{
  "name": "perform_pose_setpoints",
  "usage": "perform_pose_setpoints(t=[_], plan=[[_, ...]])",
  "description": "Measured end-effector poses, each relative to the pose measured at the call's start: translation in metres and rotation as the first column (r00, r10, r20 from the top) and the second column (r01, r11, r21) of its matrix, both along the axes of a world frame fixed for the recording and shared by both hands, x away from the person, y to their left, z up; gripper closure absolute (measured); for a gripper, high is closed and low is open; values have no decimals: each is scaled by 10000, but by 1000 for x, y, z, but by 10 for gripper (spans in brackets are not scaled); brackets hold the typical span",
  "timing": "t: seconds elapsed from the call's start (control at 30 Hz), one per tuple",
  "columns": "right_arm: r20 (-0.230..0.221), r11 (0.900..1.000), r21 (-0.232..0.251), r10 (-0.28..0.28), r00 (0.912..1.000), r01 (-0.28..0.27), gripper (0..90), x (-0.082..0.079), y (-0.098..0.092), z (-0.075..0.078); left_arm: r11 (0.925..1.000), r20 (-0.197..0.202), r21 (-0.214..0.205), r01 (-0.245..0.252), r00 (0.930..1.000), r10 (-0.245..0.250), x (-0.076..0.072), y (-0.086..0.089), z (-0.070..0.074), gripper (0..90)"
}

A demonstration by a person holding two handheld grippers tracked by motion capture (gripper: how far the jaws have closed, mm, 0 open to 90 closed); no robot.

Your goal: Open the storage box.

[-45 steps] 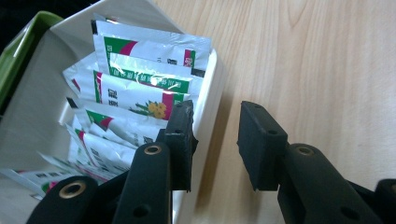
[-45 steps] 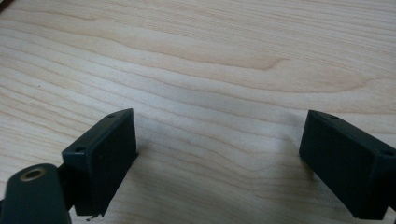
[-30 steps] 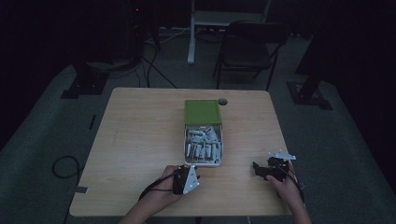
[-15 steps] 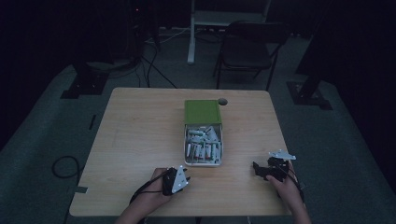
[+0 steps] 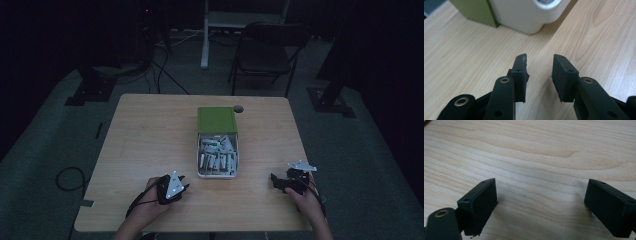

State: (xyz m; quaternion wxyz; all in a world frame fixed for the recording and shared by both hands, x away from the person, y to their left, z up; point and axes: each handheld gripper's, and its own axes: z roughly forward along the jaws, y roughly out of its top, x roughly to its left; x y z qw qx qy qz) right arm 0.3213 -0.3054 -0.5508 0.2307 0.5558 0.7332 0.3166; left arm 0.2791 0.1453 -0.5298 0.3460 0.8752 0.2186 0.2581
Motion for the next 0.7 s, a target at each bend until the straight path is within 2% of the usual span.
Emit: perform_pose_setpoints(t=[0.13, 0.23, 0.43, 0.7], plan=[[0, 10000, -6, 2, 10000, -2, 105, 0, 0, 0, 9995, -109, -190, -260, 9996, 258, 2, 8, -3, 654], [-2, 10000, -3, 2, 10000, -2, 105, 0, 0, 0, 9971, -137, -515, -560, 9984, 553, 5, 15, -3, 653], [0, 10000, -3, 0, 10000, 0, 105, 0, 0, 0, 9884, -230, -1009, -1133, 9935, 1115, 10, 31, -1, 653], [-2, 10000, -2, 3, 10000, -3, 105, 0, 0, 0, 9796, -404, -1310, -1526, 9881, 1485, 11, 42, -7, 641]])
